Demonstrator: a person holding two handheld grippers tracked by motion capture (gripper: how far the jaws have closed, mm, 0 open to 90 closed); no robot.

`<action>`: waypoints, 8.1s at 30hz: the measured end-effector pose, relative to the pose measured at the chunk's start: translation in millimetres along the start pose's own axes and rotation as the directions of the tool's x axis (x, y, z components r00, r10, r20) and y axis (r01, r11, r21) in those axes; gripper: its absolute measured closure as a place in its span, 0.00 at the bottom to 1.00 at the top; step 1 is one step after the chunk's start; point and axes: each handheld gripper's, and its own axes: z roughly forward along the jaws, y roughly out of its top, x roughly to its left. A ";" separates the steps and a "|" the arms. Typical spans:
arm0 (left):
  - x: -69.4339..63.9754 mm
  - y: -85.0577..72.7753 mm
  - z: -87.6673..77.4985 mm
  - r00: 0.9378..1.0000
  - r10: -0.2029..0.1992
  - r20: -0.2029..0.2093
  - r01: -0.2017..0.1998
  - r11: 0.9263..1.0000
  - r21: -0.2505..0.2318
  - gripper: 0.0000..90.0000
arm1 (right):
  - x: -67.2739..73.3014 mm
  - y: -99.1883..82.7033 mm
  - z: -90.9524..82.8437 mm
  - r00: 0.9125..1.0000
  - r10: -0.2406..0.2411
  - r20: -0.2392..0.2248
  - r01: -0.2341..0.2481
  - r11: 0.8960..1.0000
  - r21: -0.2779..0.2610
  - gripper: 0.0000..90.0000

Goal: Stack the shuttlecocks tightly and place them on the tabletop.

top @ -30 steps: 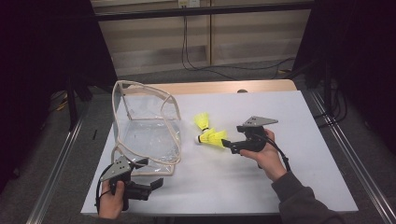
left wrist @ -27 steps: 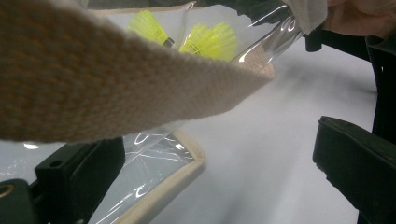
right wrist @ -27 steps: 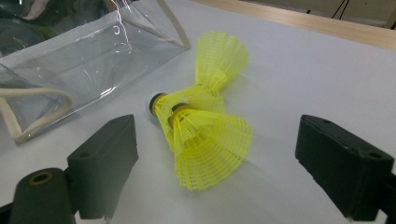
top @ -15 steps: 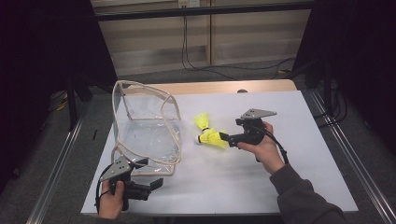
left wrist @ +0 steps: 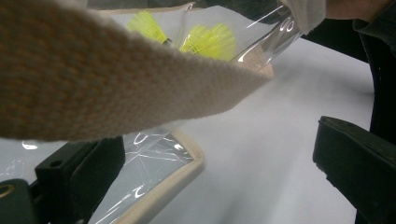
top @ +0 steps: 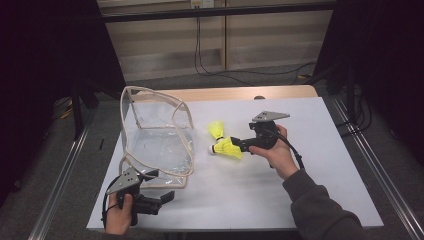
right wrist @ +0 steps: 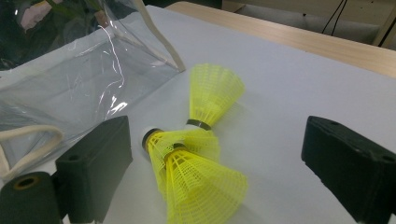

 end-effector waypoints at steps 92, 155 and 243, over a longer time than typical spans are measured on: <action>0.6 -1.4 -0.2 1.000 -0.010 0.000 0.010 1.000 0.001 0.03 | -8.7 37.5 87.7 1.000 -0.022 0.005 0.021 0.993 0.119 0.10; 1.4 -2.2 0.6 1.000 -0.010 -0.010 0.010 1.000 0.004 0.03 | -17.1 40.0 109.7 0.992 -0.118 -0.054 0.127 0.971 0.203 0.65; 0.3 -1.6 2.0 1.000 -0.005 -0.022 0.005 1.000 0.007 0.03 | -44.2 -6.4 -23.8 0.998 -0.056 0.014 0.056 0.998 0.004 1.00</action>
